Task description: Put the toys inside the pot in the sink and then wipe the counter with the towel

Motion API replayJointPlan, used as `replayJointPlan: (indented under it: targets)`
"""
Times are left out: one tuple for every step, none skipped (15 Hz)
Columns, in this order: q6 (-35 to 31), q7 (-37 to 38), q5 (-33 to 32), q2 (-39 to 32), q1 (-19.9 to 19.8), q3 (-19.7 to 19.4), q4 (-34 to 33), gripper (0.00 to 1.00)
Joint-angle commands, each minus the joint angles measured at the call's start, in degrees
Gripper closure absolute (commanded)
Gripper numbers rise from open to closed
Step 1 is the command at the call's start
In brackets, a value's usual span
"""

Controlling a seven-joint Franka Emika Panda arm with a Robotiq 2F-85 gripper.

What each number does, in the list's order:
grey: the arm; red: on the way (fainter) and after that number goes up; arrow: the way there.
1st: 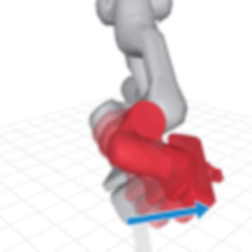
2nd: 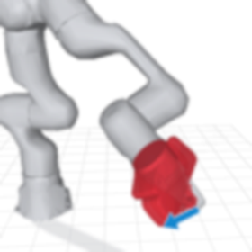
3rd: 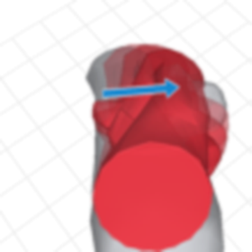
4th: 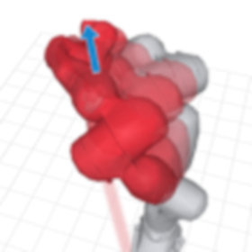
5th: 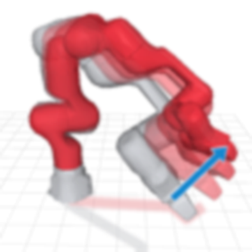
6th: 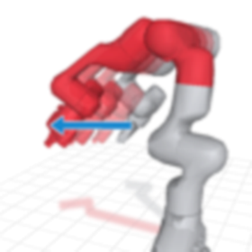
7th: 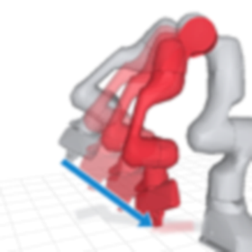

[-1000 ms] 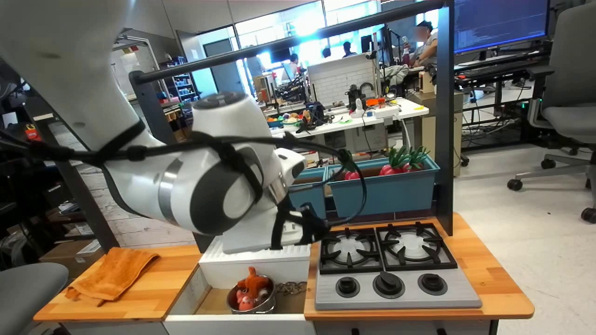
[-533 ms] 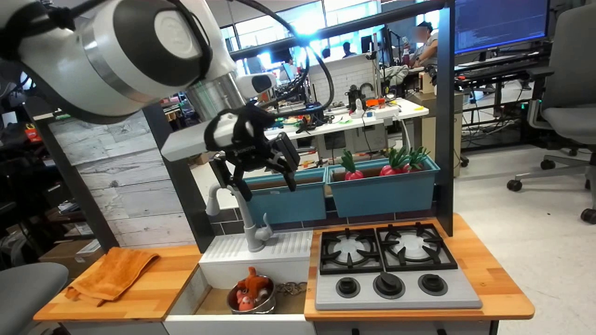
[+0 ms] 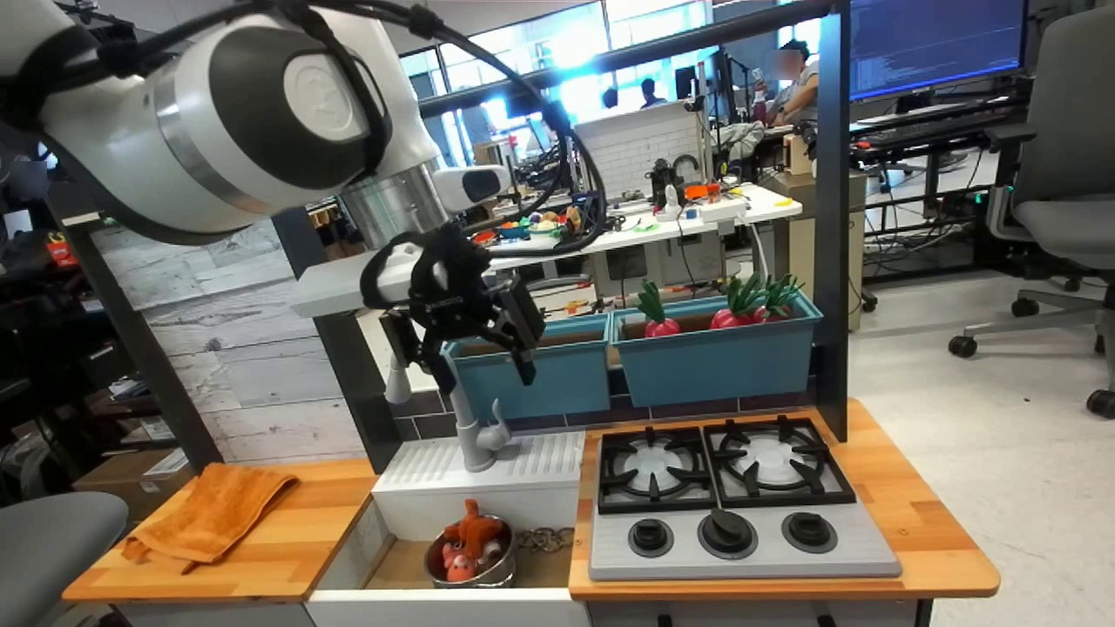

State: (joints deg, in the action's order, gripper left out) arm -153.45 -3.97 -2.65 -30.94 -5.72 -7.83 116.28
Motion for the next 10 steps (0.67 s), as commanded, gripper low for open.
replayJointPlan:
  targets:
    - [2.8,-1.3,10.0,-2.4,-3.7,9.8,-3.3,0.0]
    - [3.6,-0.9,11.6,-3.3,-3.3,11.5,-4.2,0.0]
    - [2.7,0.9,12.1,-4.2,-1.5,12.3,-4.3,0.0]
    - [2.1,2.6,11.9,-5.5,0.6,12.6,-5.0,0.0]
    - [0.8,5.5,11.0,-7.2,3.4,12.4,-5.9,0.0]
    - [-0.5,8.4,10.1,-9.0,6.3,12.0,-6.9,0.0]
    - [-2.0,11.5,9.1,-10.9,9.5,11.1,-8.0,0.0]
    - [-3.0,14.0,8.5,-12.9,12.3,10.4,-9.3,0.0]
    - [-4.4,16.6,7.8,-14.9,15.4,9.6,-10.5,0.0]
    - [-5.6,18.6,7.3,-16.7,18.2,8.8,-11.5,0.0]
